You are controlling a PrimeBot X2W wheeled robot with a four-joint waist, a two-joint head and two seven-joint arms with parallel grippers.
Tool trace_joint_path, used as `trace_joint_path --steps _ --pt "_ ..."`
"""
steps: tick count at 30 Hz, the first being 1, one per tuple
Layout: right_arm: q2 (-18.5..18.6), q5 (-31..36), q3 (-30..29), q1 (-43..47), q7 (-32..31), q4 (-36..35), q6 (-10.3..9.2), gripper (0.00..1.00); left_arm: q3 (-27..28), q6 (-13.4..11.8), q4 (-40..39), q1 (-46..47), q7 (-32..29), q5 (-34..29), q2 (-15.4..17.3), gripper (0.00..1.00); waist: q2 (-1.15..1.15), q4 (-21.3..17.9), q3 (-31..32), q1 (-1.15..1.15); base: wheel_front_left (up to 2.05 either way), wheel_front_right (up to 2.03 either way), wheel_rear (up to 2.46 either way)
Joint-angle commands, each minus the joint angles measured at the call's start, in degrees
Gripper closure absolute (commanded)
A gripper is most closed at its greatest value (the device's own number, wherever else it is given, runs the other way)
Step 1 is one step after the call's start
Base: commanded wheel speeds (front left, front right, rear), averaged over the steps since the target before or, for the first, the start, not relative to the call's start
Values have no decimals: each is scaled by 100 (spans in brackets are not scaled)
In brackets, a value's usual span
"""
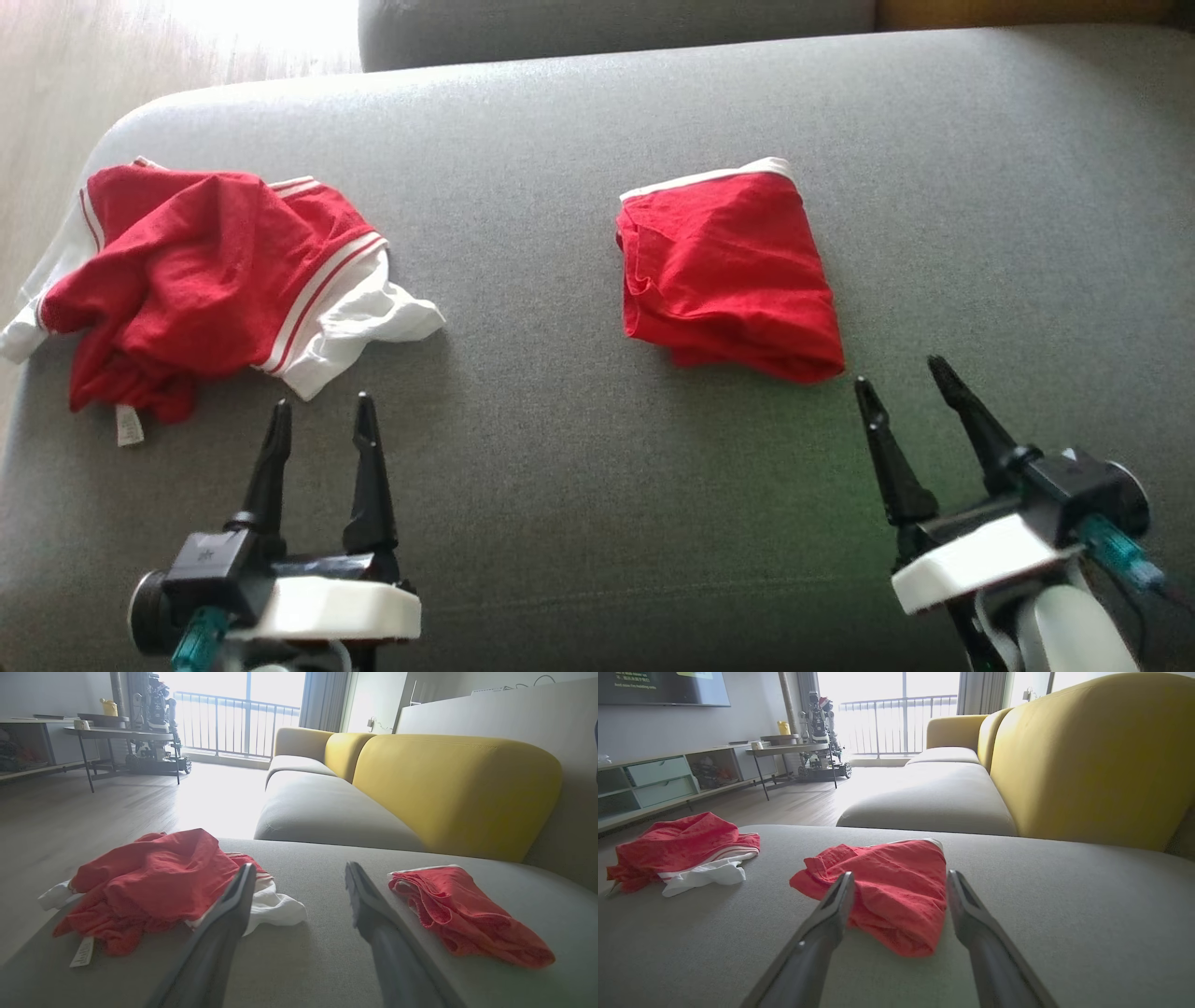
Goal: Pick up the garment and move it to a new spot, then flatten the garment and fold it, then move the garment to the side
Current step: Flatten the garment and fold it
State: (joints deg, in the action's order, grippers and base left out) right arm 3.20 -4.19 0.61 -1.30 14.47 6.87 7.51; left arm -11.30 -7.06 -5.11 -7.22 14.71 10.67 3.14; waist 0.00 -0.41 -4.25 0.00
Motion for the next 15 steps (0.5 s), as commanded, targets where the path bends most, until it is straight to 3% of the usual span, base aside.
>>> trace_joint_path --steps 1,15 --pt "-31 -31 104 -100 52 -236 -2 0 223 9 -190 119 29 -30 -26 0 0 2 19 0 0 0 0" --pt "-32 -199 134 370 52 -94 -2 0 197 45 44 -289 29 28 -26 0 0 -49 471 0 0 0 0"
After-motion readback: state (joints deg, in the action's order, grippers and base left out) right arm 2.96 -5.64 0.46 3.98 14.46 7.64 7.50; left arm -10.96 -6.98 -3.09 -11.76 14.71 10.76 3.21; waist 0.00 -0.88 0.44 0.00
